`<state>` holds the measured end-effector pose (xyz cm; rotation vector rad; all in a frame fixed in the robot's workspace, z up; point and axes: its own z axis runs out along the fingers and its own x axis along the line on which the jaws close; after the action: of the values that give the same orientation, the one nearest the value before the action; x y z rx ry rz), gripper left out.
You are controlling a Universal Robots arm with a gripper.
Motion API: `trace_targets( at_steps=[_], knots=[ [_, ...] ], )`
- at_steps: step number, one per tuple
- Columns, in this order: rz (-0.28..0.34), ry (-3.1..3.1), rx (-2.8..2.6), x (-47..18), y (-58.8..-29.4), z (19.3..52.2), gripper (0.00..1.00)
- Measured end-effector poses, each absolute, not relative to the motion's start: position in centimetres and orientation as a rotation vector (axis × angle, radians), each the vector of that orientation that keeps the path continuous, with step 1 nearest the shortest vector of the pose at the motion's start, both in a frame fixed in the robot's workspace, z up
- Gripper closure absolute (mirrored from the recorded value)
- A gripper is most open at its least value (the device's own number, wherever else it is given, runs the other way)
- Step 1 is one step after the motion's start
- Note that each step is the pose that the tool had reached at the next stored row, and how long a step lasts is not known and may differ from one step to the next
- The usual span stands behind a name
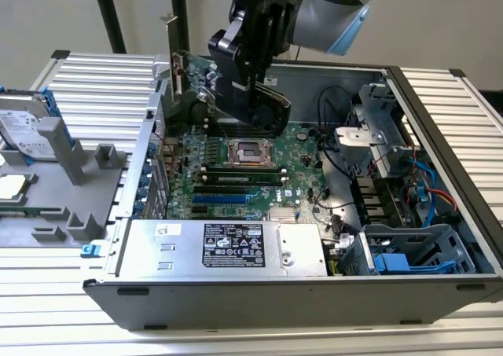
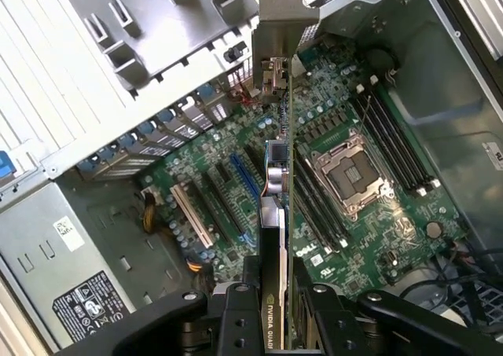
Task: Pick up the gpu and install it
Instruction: 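Insert the gpu into the slot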
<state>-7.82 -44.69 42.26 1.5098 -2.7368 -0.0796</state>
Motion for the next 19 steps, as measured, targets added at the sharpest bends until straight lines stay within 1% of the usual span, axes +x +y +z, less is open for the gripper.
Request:
trace_targets(
  at_steps=[19],
  knots=[
    [-0.078, -2.631, 1.681, -7.09, -44.69, 42.30, 1.00]
  ],
)
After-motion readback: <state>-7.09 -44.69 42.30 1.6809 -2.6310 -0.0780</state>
